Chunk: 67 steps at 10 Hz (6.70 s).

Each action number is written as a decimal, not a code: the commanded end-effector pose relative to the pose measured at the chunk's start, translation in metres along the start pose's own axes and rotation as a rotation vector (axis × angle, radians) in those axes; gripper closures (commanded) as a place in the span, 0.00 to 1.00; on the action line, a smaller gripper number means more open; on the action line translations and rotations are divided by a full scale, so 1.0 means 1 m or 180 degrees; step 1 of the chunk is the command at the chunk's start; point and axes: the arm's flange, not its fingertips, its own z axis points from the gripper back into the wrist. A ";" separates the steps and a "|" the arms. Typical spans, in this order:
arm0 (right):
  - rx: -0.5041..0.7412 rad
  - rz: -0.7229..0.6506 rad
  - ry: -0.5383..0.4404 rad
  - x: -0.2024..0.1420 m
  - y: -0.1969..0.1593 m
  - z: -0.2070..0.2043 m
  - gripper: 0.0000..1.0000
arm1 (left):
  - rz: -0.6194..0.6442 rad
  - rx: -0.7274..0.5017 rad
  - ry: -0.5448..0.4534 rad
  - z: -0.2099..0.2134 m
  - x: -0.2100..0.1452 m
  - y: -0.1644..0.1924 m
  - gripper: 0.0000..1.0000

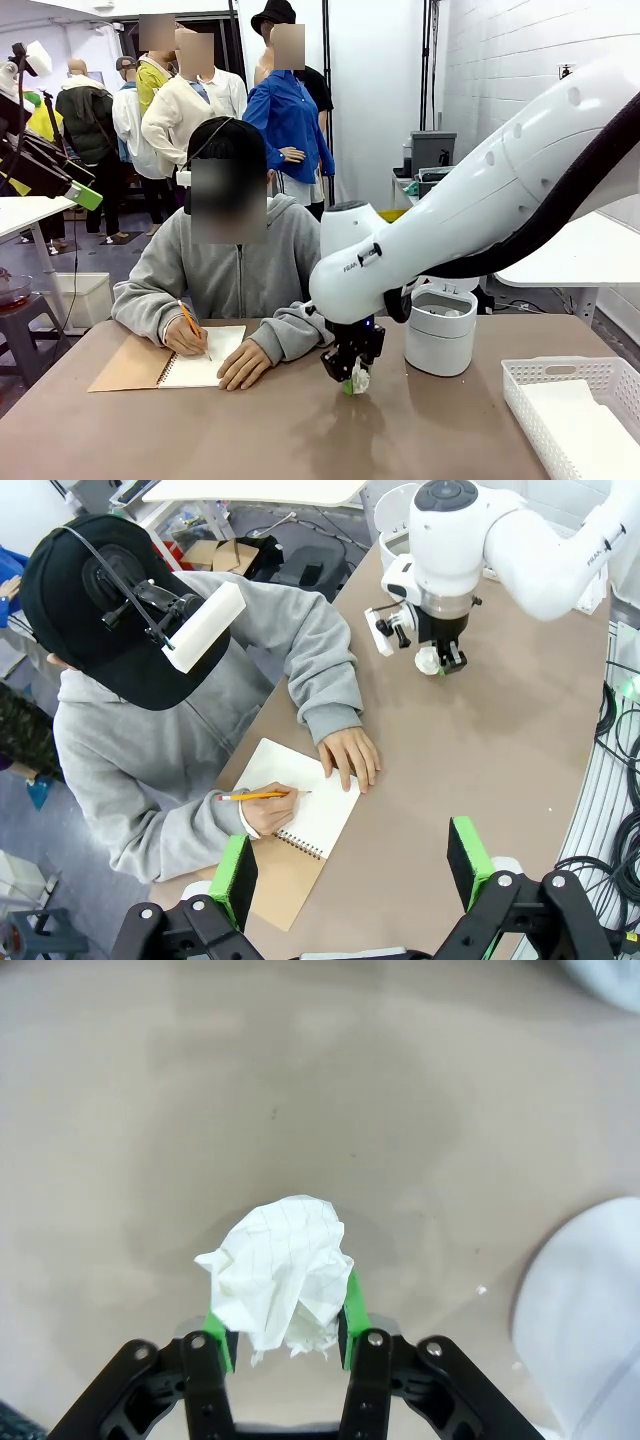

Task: Sort the paper based on its condition.
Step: If a person hands you a paper, place it in the Organizing basket , and if it's crumpled, put it in the Trash can.

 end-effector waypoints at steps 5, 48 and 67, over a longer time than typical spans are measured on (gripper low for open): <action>-0.0150 -0.0324 -0.0349 -0.016 -0.052 0.085 0.53 | 0.0003 -0.0035 -0.0021 0.000 -0.002 0.000 0.00; 0.0305 -0.0316 -0.1313 -0.091 -0.031 0.285 0.00 | 0.0003 -0.0035 -0.0021 0.000 -0.002 0.000 0.00; 0.0524 -0.0077 -0.1842 -0.091 -0.031 0.344 0.00 | 0.0003 -0.0035 -0.0021 0.000 -0.002 0.000 0.00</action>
